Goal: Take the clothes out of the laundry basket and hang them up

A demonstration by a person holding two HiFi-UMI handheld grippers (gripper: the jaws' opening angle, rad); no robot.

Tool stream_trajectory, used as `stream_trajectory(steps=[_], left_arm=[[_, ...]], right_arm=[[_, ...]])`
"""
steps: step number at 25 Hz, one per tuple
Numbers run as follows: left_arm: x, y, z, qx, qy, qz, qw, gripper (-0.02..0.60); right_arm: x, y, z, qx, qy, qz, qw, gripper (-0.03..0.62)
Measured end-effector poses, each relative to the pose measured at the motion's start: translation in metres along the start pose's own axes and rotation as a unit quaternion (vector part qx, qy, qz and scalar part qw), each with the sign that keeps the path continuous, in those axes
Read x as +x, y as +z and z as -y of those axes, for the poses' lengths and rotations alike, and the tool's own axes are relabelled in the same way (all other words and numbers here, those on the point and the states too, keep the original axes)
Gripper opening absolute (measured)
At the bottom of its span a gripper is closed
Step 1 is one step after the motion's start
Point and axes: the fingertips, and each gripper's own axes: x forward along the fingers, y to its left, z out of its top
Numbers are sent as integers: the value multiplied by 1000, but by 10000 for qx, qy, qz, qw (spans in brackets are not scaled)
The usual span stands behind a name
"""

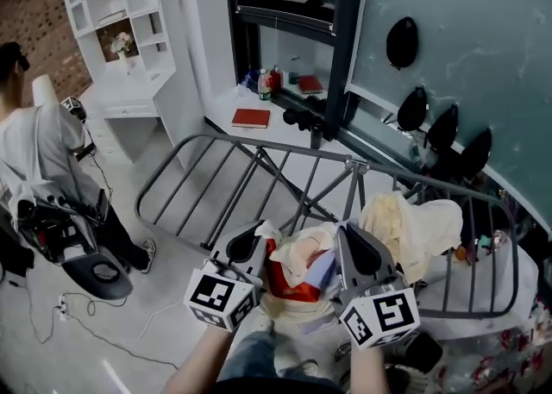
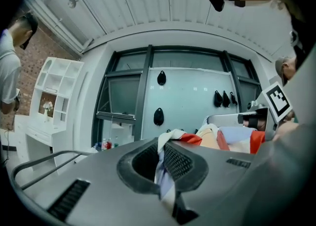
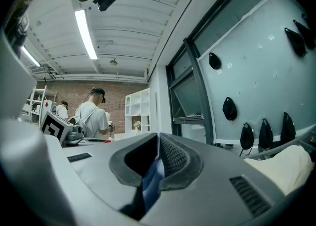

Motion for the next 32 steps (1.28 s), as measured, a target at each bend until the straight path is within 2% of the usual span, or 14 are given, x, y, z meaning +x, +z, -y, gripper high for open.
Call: stream_trajectory(steps=[8, 20, 25, 32], left_arm=[[81, 14, -55, 27, -434, -129, 9990, 21], [195, -6, -112, -77, -824, -473, 9954, 23], [226, -39, -120, 74, -926, -854, 9920, 23], [238, -101, -120, 228, -1069, -1735, 9787, 25]], right_arm=[[81, 2, 42, -130, -620, -157, 9979, 18], [173, -23, 116, -174, -1441, -464, 9883, 18], [193, -57, 138, -258, -1739, -812, 9811, 18], [207, -101, 148, -451, -1855, -1493, 9702, 25]])
